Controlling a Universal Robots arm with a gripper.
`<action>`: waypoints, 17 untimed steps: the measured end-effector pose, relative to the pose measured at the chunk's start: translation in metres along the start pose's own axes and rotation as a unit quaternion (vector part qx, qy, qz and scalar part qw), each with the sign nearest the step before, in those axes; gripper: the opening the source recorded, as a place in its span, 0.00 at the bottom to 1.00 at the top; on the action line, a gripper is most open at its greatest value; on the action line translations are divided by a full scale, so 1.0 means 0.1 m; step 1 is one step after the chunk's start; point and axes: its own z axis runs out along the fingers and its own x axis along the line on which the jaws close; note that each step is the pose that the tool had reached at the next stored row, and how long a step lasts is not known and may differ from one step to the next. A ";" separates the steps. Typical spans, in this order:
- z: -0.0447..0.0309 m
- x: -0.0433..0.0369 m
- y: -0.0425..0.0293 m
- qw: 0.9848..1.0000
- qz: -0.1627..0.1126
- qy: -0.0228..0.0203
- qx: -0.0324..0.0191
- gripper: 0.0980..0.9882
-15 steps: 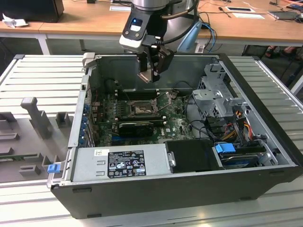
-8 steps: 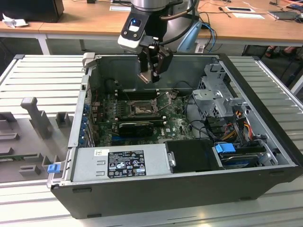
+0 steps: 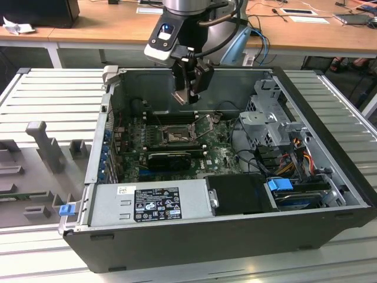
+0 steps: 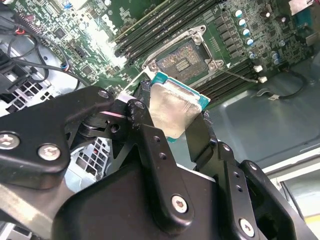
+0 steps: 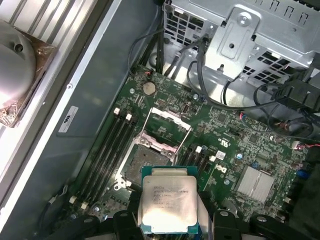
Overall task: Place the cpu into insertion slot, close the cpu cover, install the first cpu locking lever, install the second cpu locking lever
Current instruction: 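Place the cpu into insertion slot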
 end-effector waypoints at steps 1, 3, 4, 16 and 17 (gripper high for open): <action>0.001 0.000 0.000 1.000 0.003 0.000 0.000 0.48; 0.004 0.000 0.000 1.000 0.009 -0.001 0.000 0.48; 0.005 0.000 -0.001 1.000 0.012 -0.001 0.000 0.48; 0.023 0.000 -0.002 0.999 0.046 -0.004 -0.001 0.48; 0.024 -0.001 -0.002 0.999 0.048 -0.004 -0.001 0.48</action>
